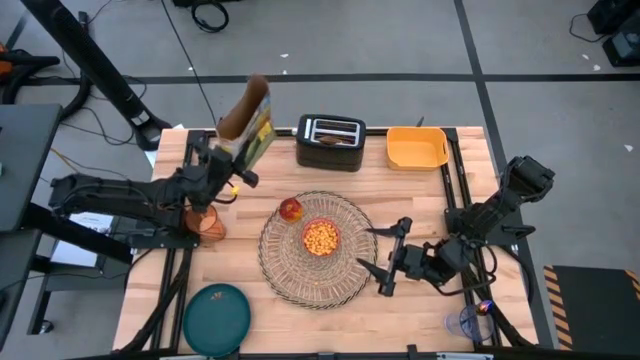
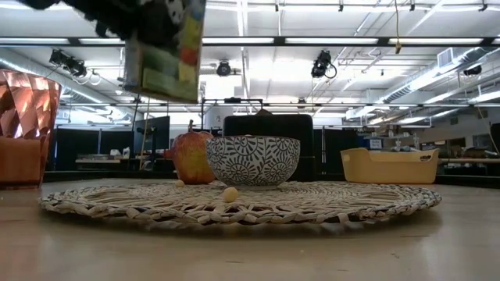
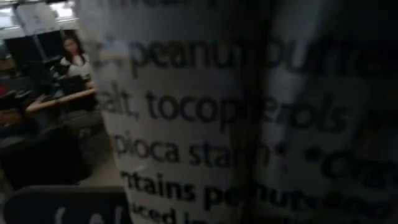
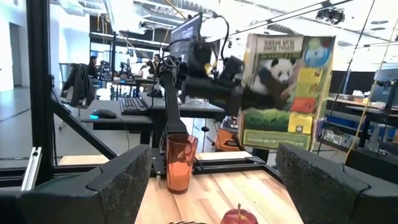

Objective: Arrange a breakfast setting
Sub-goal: Pour the cereal into the red patterned bowl

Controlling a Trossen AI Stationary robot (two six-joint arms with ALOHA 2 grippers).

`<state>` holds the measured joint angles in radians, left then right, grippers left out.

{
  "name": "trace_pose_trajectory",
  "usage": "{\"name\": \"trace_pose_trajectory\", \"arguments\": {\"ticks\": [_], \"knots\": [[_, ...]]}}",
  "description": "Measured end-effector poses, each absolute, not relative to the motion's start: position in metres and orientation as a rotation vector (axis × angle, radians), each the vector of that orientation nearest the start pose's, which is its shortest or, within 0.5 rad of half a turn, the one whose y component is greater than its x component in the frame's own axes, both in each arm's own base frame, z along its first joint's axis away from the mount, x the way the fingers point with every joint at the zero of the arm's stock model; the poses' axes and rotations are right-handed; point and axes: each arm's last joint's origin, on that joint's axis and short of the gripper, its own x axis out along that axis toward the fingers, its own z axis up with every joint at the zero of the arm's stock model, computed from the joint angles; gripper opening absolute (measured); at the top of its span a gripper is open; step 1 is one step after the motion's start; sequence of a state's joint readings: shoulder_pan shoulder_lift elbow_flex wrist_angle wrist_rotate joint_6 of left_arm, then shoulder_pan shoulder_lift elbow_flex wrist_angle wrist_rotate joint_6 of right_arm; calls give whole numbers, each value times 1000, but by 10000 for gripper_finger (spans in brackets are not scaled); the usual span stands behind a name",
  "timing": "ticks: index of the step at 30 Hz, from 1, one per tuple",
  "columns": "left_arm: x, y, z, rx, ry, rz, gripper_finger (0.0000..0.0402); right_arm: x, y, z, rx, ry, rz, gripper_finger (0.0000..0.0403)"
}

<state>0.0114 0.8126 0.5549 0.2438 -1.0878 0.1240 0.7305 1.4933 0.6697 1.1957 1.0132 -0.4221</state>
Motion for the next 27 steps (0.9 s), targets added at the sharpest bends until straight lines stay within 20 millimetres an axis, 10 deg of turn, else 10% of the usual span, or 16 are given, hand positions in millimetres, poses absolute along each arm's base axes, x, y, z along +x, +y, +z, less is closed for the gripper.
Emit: {"name": "trace_pose_trajectory", "arguments": {"ticks": [27], "knots": [[120,67,159,-43,113,1485,100,231,174,255,-102,-155,-325,348]]}}
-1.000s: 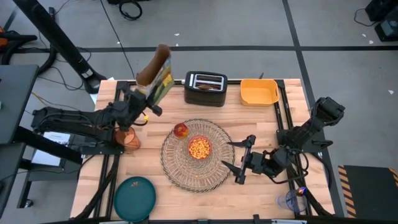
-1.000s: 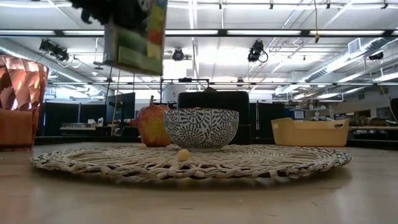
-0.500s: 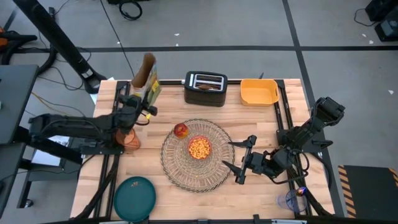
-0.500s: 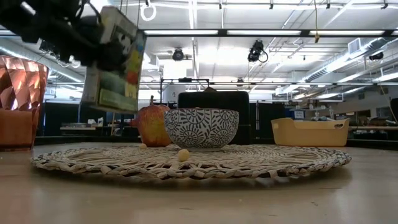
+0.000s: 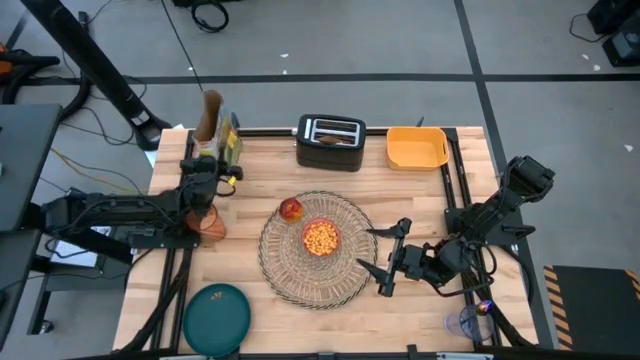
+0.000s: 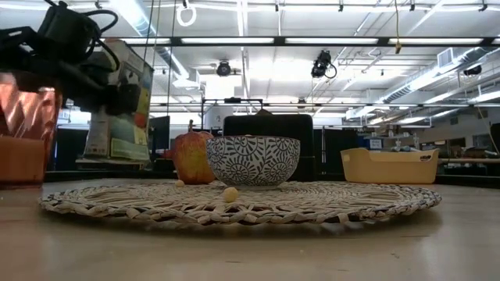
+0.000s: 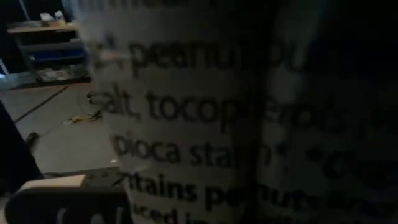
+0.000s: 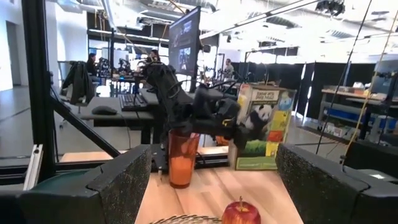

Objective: Arrange a breakfast setting
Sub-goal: Pour the cereal into the red patterned bowl

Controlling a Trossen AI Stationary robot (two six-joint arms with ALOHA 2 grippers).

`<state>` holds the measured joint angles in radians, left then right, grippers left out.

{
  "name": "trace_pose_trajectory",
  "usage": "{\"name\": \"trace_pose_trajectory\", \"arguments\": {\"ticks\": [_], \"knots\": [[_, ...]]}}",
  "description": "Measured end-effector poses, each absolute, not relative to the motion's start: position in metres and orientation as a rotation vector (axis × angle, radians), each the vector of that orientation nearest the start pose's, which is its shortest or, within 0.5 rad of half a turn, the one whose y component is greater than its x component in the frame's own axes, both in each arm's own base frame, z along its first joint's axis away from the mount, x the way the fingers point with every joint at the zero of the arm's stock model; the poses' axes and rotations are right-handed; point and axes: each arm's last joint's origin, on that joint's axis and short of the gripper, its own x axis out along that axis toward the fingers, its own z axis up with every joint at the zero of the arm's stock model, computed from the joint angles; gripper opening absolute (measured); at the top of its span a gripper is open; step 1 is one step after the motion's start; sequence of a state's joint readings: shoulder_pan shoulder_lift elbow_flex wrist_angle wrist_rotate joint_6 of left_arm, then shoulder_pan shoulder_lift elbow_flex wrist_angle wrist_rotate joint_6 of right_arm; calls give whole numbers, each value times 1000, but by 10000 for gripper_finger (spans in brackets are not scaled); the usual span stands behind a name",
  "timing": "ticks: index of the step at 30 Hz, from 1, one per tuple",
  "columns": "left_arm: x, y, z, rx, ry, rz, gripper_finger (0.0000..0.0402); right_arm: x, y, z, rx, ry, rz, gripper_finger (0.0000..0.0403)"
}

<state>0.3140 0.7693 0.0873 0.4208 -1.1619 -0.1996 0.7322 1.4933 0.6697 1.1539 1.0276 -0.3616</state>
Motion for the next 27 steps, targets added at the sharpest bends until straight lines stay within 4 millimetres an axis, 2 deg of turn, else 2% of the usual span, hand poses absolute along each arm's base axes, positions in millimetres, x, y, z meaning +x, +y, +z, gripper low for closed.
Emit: {"name": "trace_pose_trajectory", "arguments": {"ticks": [7,18,22,27], "knots": [[118,74,159,-54,108,1489,101,233,176,248,-100,-115,-308,348],[123,70,170,15,87,1409,101,234,173,248,-109,-114,-325,348],[130,68,184,30,68,1380,101,235,171,248,-109,-114,-332,348],[141,69,218,29,23,1380,100,236,171,248,-109,-114,-334,348]]}}
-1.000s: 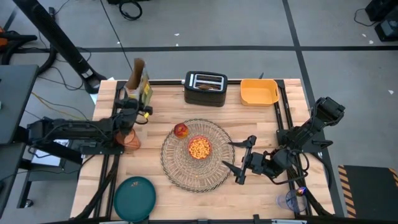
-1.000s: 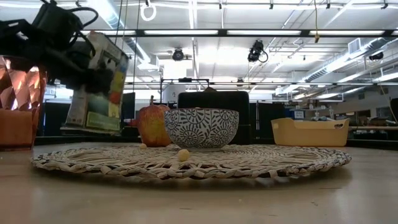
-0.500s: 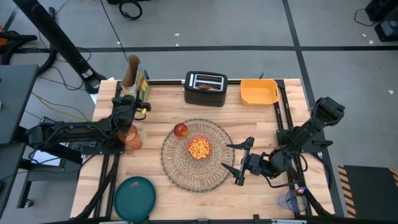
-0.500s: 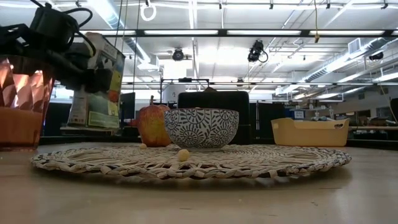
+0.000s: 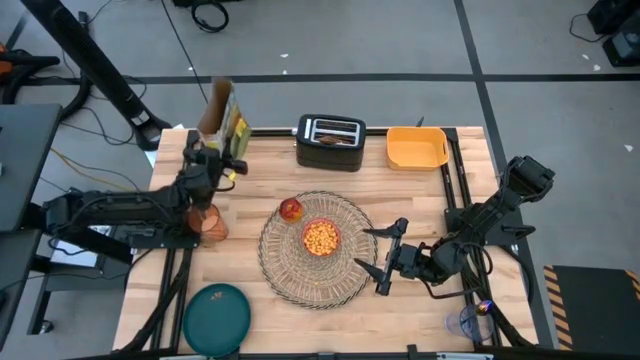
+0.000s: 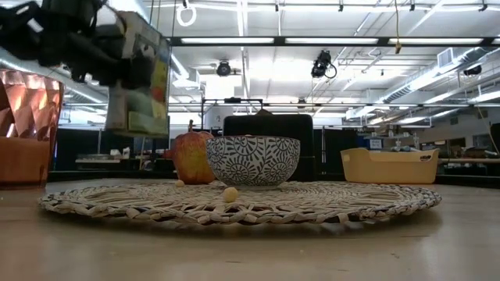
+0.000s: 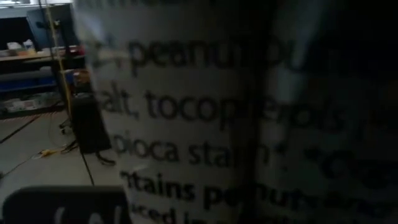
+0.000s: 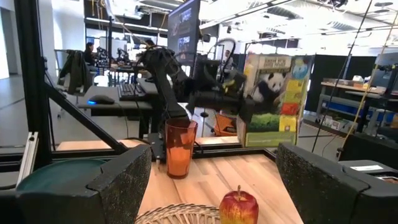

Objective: Arrange a breakfast setting
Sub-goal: Pour the cereal into the red patterned bowl

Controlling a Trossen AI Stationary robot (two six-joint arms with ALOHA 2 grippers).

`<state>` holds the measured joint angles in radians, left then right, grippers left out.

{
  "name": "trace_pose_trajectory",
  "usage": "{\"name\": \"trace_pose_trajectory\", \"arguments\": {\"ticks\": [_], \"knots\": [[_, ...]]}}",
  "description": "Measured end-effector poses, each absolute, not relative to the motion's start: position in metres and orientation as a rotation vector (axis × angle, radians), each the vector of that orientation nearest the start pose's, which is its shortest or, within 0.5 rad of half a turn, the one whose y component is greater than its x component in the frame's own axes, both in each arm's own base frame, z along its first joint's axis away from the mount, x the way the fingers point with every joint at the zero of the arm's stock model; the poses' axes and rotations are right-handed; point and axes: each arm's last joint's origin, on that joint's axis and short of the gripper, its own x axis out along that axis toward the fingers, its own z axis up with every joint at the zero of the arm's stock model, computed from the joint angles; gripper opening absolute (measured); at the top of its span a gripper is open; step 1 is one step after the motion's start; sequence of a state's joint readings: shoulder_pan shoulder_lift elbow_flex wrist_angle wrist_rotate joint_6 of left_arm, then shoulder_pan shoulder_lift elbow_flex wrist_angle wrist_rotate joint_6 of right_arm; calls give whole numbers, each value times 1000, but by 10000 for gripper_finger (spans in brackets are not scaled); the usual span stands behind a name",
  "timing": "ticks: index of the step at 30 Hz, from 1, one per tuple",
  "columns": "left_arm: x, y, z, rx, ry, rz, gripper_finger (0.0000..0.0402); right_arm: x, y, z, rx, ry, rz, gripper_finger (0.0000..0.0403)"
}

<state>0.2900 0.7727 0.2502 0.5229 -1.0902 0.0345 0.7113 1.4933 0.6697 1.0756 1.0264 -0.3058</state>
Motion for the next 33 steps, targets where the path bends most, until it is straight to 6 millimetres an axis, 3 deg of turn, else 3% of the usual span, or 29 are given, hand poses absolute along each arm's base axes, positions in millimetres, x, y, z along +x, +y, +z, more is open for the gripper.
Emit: {"name": "trace_pose_trajectory", "arguments": {"ticks": [4,8,12,25,33], "knots": [[144,75,240,11,82,1437,98,236,171,248,-109,-114,-333,348],[141,85,248,-124,35,1542,97,236,171,248,-109,-115,-328,348],[143,91,241,-150,-12,1677,97,236,171,248,-95,-118,-327,348],[177,101,198,-107,24,1801,95,238,168,248,-114,-113,-340,348],[182,90,196,-64,7,1810,95,242,163,248,-111,-110,-361,348]]}}
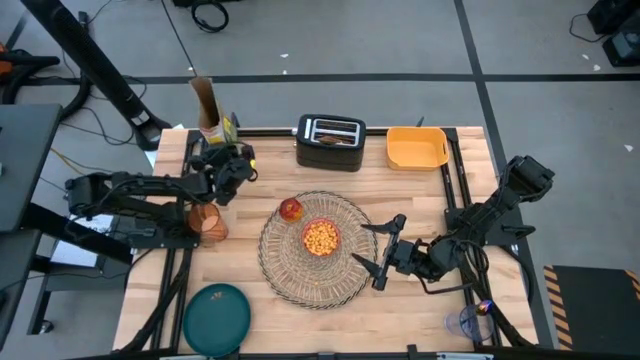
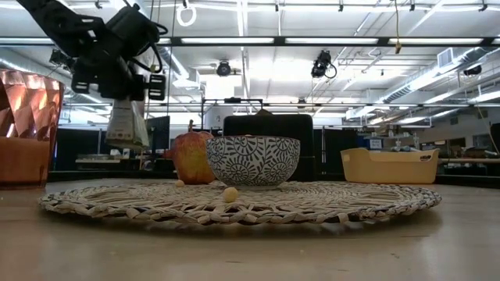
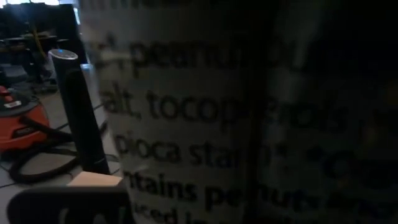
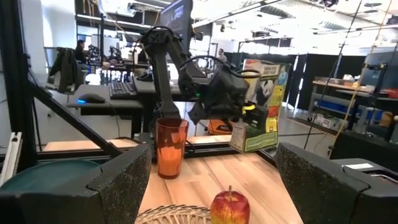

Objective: Arrange a breakfast setting
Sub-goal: Pour the cereal into the red patterned bowl

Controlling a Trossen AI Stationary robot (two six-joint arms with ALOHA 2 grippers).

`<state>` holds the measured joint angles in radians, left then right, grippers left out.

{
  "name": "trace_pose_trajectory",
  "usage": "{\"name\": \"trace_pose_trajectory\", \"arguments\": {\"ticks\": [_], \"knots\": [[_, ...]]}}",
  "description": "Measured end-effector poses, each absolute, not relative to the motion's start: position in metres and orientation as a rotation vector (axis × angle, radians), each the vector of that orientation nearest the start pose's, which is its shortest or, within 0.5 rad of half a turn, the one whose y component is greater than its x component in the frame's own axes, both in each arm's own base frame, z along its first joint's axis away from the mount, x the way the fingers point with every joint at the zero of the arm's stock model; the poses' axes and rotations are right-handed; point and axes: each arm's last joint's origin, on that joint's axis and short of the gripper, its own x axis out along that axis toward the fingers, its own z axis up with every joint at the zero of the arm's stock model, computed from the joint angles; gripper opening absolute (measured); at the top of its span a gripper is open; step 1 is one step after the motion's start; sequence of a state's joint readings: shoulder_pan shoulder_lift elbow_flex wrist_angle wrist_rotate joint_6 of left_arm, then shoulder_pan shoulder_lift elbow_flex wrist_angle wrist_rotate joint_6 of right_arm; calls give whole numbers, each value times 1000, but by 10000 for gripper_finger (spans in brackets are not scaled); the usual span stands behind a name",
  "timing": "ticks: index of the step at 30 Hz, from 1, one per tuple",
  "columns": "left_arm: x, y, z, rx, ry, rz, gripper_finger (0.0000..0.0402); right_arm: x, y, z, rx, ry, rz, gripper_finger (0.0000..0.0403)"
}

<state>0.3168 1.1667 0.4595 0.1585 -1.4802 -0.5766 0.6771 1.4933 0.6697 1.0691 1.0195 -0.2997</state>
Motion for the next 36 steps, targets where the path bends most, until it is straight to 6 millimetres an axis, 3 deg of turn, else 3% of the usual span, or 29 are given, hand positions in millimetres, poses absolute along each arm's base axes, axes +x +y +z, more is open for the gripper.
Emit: {"name": "trace_pose_trajectory", "arguments": {"ticks": [24,31,36], "knots": [[198,104,147,-119,170,1742,100,242,164,247,-72,-120,-327,348],[194,112,148,-174,211,1707,117,242,165,247,-68,-119,-327,348],[194,111,157,-163,286,1616,154,242,164,247,-67,-117,-336,348]]}}
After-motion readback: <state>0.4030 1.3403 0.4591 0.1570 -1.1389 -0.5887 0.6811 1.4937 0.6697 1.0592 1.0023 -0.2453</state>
